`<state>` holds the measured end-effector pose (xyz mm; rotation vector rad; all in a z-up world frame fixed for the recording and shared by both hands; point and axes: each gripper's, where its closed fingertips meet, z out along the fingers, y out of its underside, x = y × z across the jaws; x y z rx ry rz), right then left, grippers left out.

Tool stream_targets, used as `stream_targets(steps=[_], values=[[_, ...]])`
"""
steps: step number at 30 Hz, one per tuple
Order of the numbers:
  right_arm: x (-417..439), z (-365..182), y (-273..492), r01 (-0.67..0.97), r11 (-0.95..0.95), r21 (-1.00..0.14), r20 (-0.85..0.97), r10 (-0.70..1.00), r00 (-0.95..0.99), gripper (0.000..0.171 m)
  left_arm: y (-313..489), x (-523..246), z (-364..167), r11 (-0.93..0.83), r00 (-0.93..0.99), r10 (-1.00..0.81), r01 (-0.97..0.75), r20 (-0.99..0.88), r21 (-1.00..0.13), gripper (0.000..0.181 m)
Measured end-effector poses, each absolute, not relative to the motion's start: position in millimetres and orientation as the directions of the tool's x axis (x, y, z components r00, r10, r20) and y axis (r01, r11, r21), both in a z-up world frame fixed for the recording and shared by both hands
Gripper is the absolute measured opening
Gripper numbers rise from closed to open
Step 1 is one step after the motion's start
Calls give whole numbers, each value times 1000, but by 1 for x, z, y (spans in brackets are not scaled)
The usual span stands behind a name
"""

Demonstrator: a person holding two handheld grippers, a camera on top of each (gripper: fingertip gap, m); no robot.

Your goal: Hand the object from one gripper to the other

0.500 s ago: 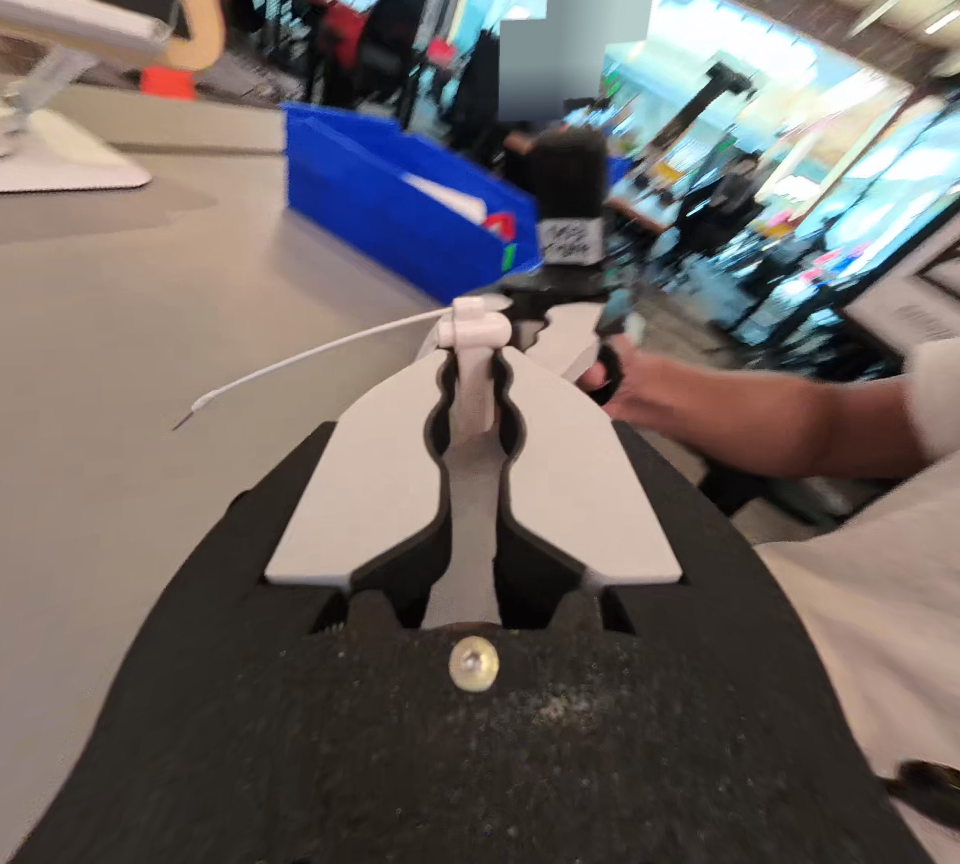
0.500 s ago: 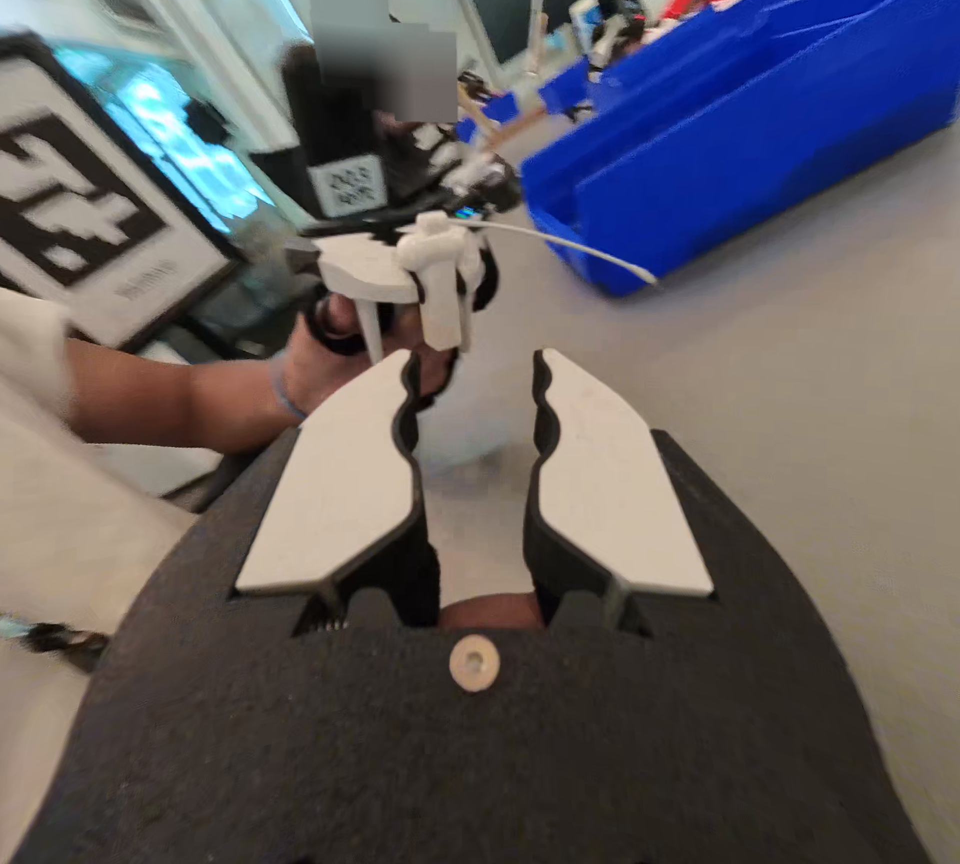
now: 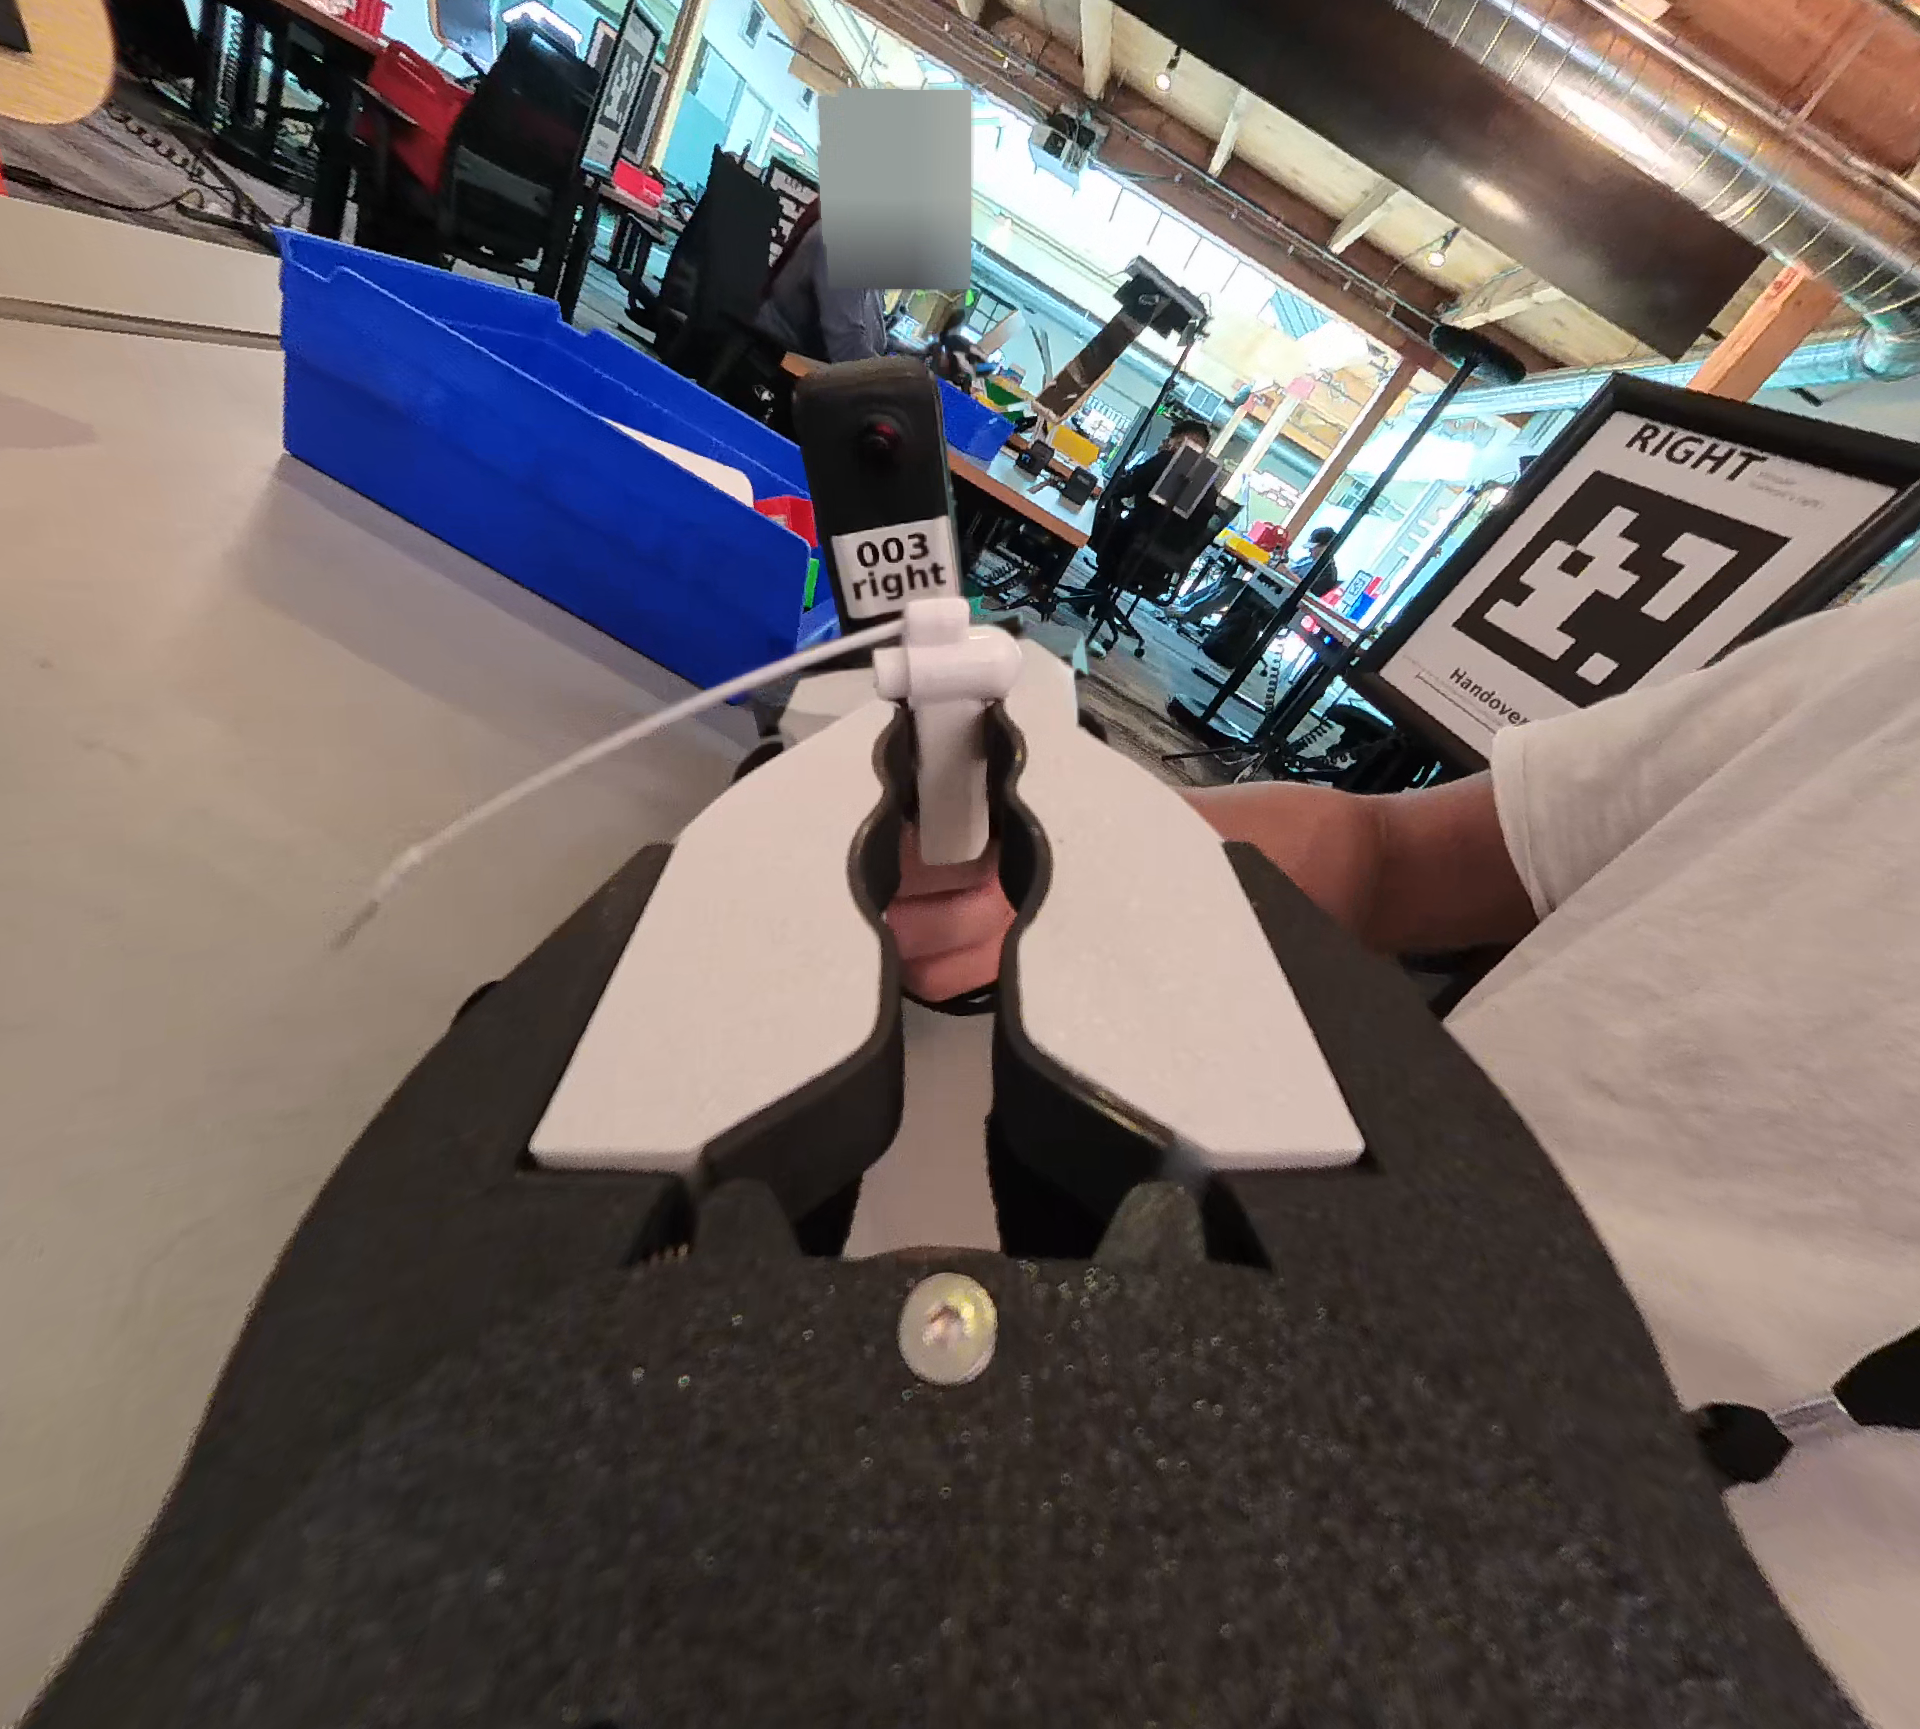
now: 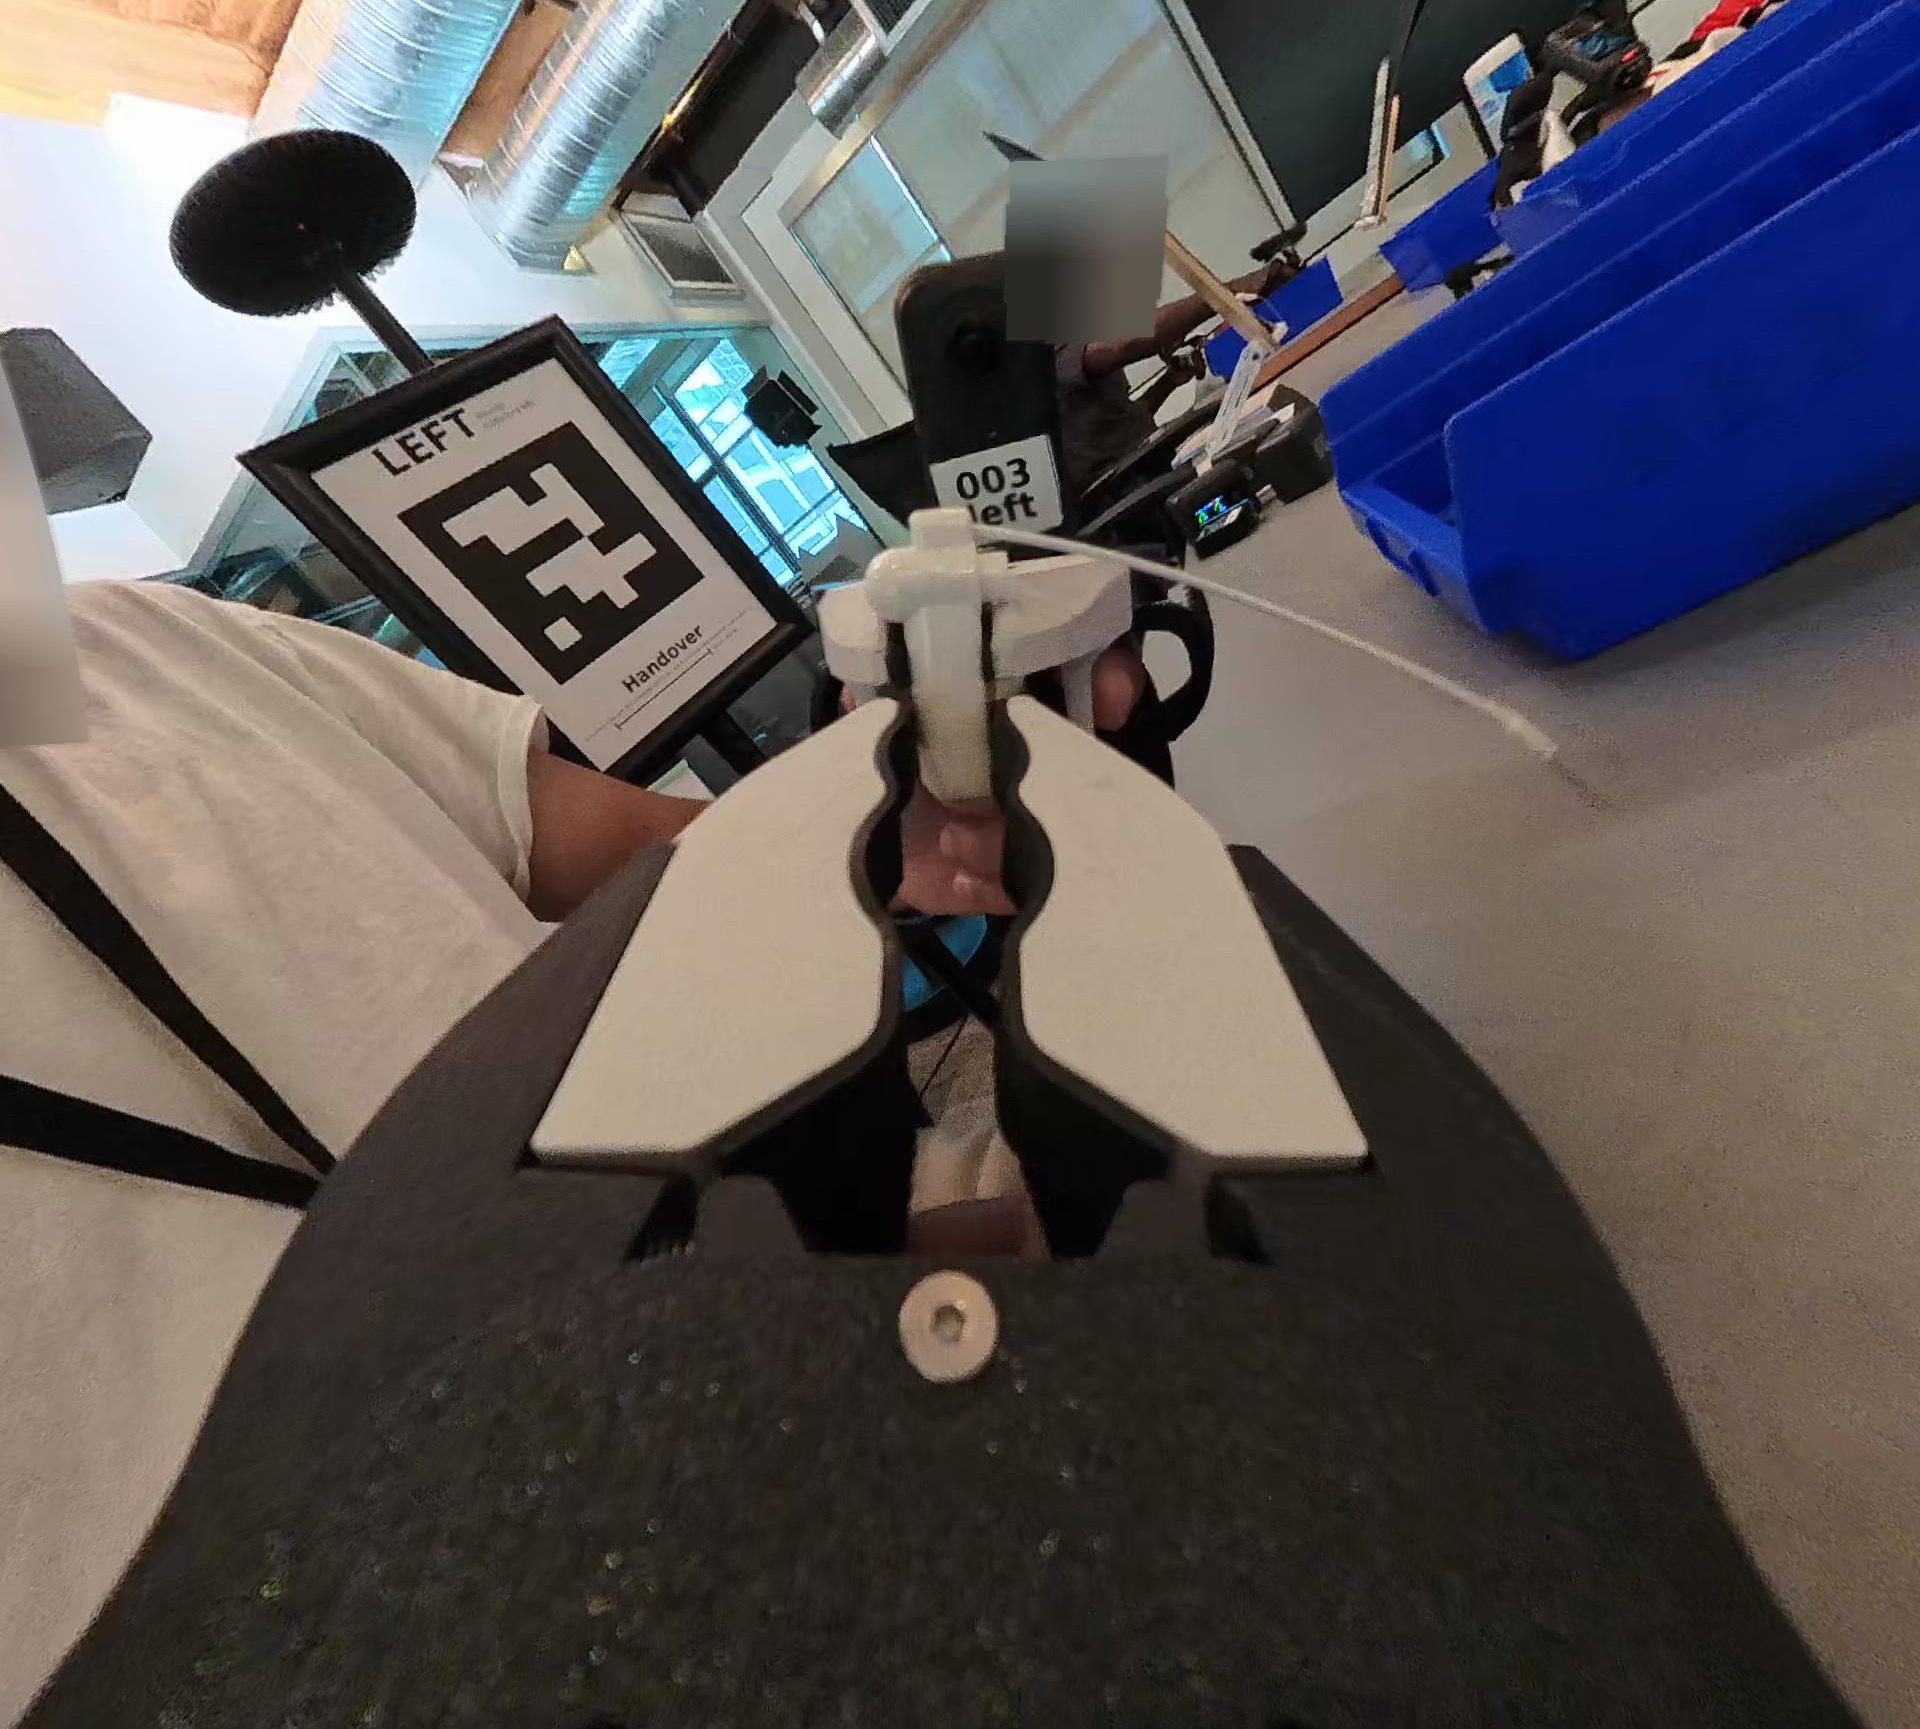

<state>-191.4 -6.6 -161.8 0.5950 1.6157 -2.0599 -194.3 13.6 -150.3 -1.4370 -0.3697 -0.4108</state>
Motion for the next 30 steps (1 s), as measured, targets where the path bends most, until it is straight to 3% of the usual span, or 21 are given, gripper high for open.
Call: stream_targets(steps=[4,9,12,15,18,23,24,30], values=[[-194,-170,-5,595,-153,-789,-593,-61,-803,13,15,-197,-158,58,887,4,461,462,-885,13],[-212,-182,4,477,-109,-872,-489,156,-858,13,9,-212,-166,34,888,111,445,446,-895,25],[-236,-197,21,280,53,-959,-226,456,-861,13,1,-227,-181,-27,882,246,420,401,-907,29],[-254,-209,38,78,359,-930,188,646,-740,13,-2,-235,-192,-71,872,318,414,372,-908,32],[-253,-207,33,-17,514,-858,409,663,-627,13,2,-236,-193,-60,859,341,425,381,-903,32],[-241,-205,5,-102,596,-796,538,621,-570,13,5,-239,-190,13,821,326,491,468,-871,27],[-240,-204,2,-107,603,-791,547,617,-565,13,3,-239,-188,46,809,302,517,505,-855,14],[-238,-212,-7,-73,517,-853,437,629,-644,13,-4,-241,-194,40,776,273,581,568,-813,13]])
